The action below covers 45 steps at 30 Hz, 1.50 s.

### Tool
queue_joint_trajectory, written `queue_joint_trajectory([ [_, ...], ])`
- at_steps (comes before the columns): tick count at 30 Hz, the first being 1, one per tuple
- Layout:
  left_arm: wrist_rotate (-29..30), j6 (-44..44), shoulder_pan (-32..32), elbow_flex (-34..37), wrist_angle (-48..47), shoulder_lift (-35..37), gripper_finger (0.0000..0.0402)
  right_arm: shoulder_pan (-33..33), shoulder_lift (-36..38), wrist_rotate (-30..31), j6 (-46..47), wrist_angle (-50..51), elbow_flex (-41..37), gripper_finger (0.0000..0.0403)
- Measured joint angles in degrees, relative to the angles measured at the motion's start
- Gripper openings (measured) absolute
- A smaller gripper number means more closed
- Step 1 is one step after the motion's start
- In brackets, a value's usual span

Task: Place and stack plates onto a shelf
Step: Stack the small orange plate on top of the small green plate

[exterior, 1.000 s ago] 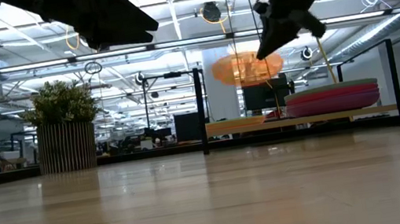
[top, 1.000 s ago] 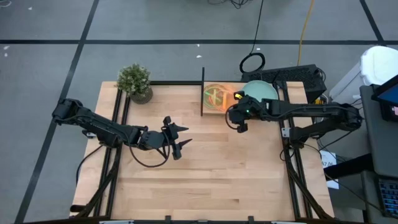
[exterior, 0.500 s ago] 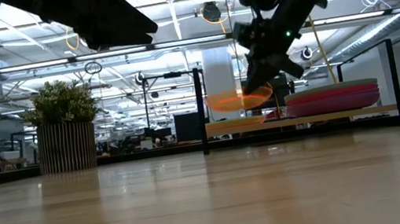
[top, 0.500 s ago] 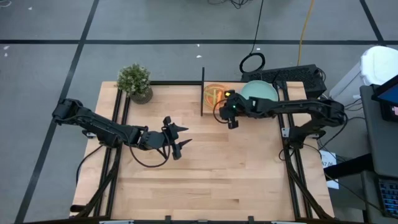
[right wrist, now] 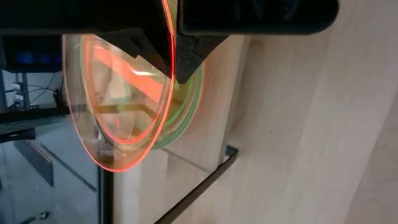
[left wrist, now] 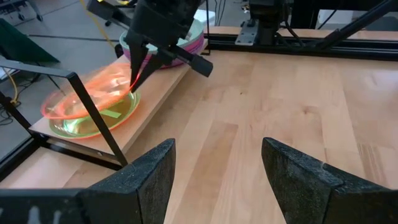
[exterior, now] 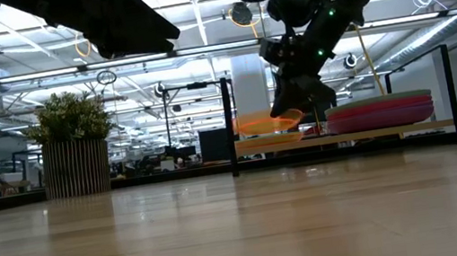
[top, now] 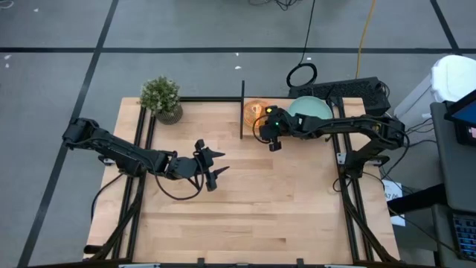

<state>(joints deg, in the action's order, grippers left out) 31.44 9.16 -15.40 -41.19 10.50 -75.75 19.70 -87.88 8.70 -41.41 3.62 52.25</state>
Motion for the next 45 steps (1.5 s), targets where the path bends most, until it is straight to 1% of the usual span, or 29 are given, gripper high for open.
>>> queue_joint_trajectory([
  [5,0.0,0.0,0.0,0.0,0.0,0.0,0.0243,0.1,0.0,-1.5,0.1,-1.5,0.0,0.0000],
  [12,0.0,0.4,-0.1,0.0,0.0,0.0,0.0243,0.2,0.0,-1.5,1.6,-1.7,0.0,0.0000],
  [20,0.0,1.1,-0.1,0.0,0.0,0.0,0.0243,0.3,0.0,-1.5,1.9,-5.6,-3.2,0.0000],
  [26,0.0,1.1,-0.1,0.0,0.0,0.0,0.0243,0.4,0.0,-1.6,2.8,-6.6,-3.4,0.0000],
  [31,0.0,1.1,-0.1,0.0,0.0,0.0,0.0243,0.7,0.0,-3.0,3.2,-6.8,-3.4,0.0003],
  [36,0.0,1.6,-0.1,0.0,0.1,0.0,0.0243,1.0,0.0,-3.0,3.8,-6.9,-3.4,0.0019],
  [45,0.0,1.7,-0.1,0.0,0.1,0.0,0.0243,1.0,0.0,-2.6,5.2,-7.3,-3.4,0.0074],
])
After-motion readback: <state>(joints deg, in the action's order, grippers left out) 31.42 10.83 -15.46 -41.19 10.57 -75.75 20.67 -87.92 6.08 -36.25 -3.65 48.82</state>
